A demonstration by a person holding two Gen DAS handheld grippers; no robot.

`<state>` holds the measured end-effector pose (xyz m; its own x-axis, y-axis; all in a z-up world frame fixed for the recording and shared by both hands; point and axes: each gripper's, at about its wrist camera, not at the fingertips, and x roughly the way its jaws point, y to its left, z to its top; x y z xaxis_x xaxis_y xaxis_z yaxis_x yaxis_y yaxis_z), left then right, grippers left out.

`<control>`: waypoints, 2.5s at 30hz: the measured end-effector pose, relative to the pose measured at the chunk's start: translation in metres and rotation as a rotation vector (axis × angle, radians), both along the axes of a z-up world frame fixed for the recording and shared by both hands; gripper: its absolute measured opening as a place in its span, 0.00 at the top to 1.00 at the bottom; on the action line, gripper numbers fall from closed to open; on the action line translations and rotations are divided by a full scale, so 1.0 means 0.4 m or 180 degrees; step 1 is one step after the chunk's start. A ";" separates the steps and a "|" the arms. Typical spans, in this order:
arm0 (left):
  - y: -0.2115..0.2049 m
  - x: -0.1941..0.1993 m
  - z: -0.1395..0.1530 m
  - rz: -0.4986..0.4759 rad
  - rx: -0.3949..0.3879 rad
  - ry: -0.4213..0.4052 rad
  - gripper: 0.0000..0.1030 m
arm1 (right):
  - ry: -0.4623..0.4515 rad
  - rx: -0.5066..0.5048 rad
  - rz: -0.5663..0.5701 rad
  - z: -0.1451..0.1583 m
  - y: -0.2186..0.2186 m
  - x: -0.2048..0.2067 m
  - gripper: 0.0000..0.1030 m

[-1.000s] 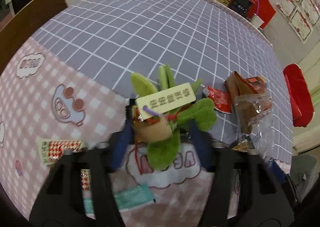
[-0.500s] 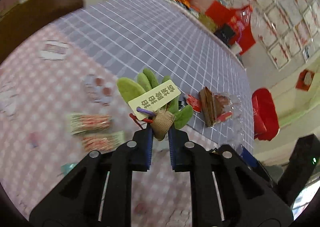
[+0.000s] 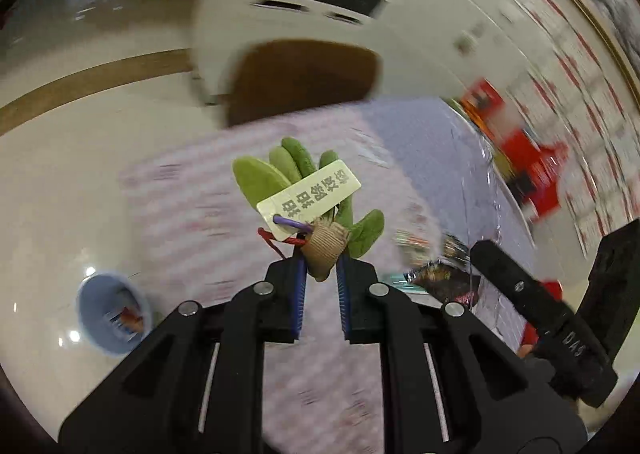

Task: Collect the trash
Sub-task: 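Carry both items to the blue bucket and open the right tool to drop the tray, then open the left tool over the blue bucket to drop the green plush toy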

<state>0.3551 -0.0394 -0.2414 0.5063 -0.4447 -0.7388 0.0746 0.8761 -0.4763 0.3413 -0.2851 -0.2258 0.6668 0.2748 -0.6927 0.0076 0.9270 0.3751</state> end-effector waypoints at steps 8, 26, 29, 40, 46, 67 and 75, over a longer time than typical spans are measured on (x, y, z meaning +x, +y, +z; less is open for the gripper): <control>0.438 -0.151 -0.063 0.0915 0.0221 0.0214 0.86 | 0.0378 0.0308 0.0972 -0.082 0.487 0.040 0.17; 0.820 -0.262 -0.387 0.1731 0.0251 0.1001 0.86 | 0.1229 -0.0126 0.1598 -0.463 1.020 0.062 0.17; 0.846 -0.261 -0.411 0.1755 0.0228 0.1063 0.86 | 0.1256 -0.0166 0.1633 -0.493 1.030 0.055 0.16; 0.842 -0.246 -0.459 0.1707 0.0228 0.1227 0.86 | 0.1472 -0.0218 0.1506 -0.579 1.018 0.077 0.14; 0.816 -0.221 -0.470 0.1611 0.0237 0.1289 0.86 | 0.1482 -0.0239 0.1481 -0.570 0.989 0.076 0.14; 0.698 -0.139 -0.439 0.1214 0.0291 0.1386 0.83 | 0.1103 -0.0640 0.1025 -0.428 0.824 0.070 0.14; 0.680 -0.140 -0.419 0.1286 0.0331 0.1526 0.41 | 0.1011 -0.0605 0.0859 -0.378 0.756 0.058 0.14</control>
